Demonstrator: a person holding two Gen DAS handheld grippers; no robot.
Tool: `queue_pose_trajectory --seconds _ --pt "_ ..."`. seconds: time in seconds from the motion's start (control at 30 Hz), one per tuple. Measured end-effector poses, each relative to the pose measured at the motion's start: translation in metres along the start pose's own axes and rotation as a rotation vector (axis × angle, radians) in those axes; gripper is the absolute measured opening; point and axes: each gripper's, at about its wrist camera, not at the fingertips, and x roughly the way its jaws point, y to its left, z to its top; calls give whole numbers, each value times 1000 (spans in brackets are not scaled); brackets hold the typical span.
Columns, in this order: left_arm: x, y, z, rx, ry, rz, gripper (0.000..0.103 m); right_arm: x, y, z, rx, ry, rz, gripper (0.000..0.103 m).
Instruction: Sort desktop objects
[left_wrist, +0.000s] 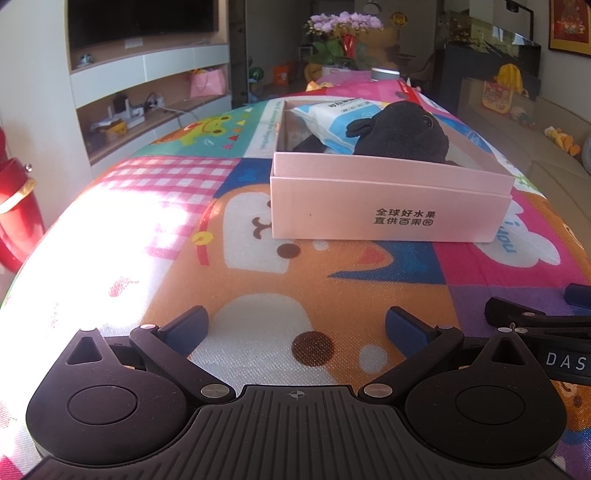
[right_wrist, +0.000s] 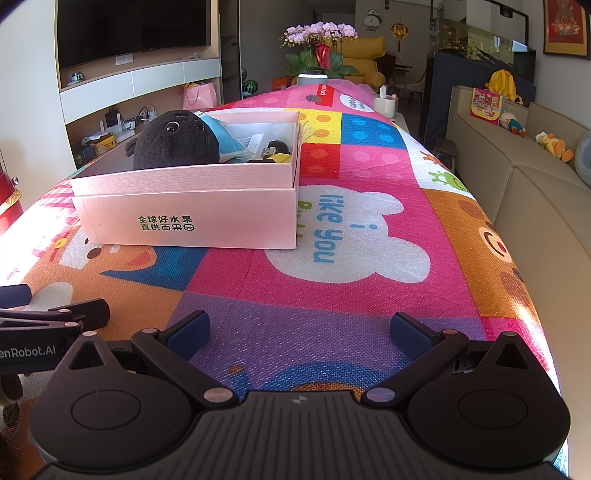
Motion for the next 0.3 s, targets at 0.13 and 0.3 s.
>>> queue_pose_trajectory --seconds 0.13,0.3 --pt "-1 1 0 -2 3 -6 103 0 0 0 0 0 0 103" --pt "-2 2 -1 -6 0 -10 103 0 1 0 0 0 0 103"
